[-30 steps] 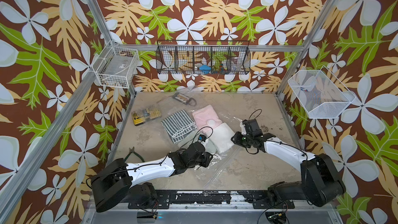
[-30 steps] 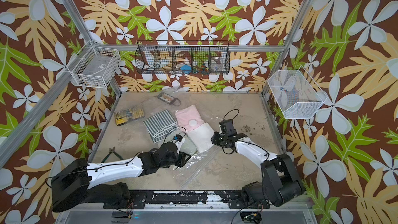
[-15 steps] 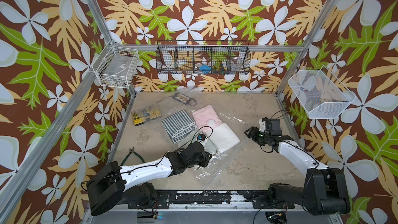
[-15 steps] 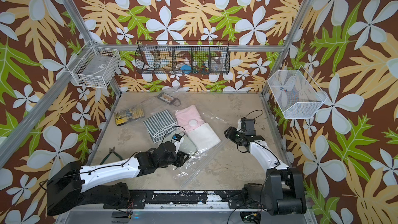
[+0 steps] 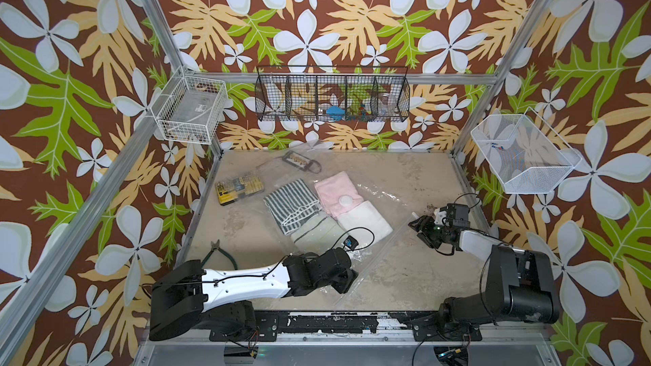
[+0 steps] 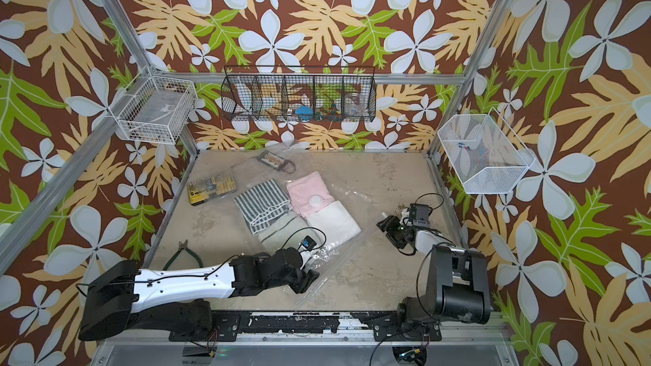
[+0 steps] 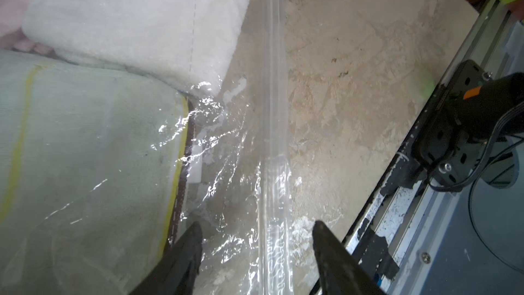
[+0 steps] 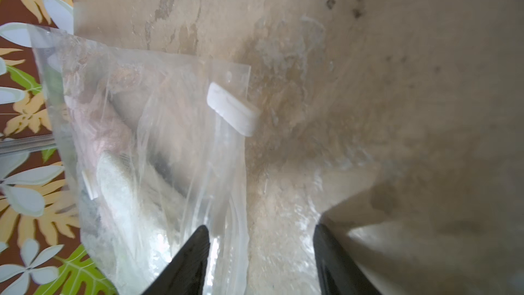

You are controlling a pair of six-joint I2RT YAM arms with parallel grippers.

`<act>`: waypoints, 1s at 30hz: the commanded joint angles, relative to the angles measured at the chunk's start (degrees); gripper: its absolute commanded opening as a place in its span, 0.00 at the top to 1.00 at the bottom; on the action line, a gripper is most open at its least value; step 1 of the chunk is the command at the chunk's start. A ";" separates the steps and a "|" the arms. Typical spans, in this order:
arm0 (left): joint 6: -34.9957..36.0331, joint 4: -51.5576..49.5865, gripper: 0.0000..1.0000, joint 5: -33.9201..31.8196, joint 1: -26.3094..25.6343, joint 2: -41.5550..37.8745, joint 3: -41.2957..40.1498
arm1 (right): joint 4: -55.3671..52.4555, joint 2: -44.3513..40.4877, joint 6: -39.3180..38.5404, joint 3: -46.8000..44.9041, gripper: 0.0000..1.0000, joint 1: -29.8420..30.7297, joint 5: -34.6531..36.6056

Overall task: Place the folded towel into the vacuum bag
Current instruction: Adjust the vacuum bag at the center of the board.

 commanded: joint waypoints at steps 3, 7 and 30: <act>2.21 -6.26 0.33 -1.47 -2.74 2.64 3.68 | 9.14 5.89 4.84 0.11 0.43 0.25 -2.59; 2.31 -8.87 0.29 -0.71 -6.12 5.09 6.18 | 12.82 7.67 6.80 0.59 0.48 1.41 -2.52; 1.91 -20.49 0.35 -9.32 -11.41 20.38 9.61 | 15.50 7.28 8.61 2.20 0.74 2.23 -4.89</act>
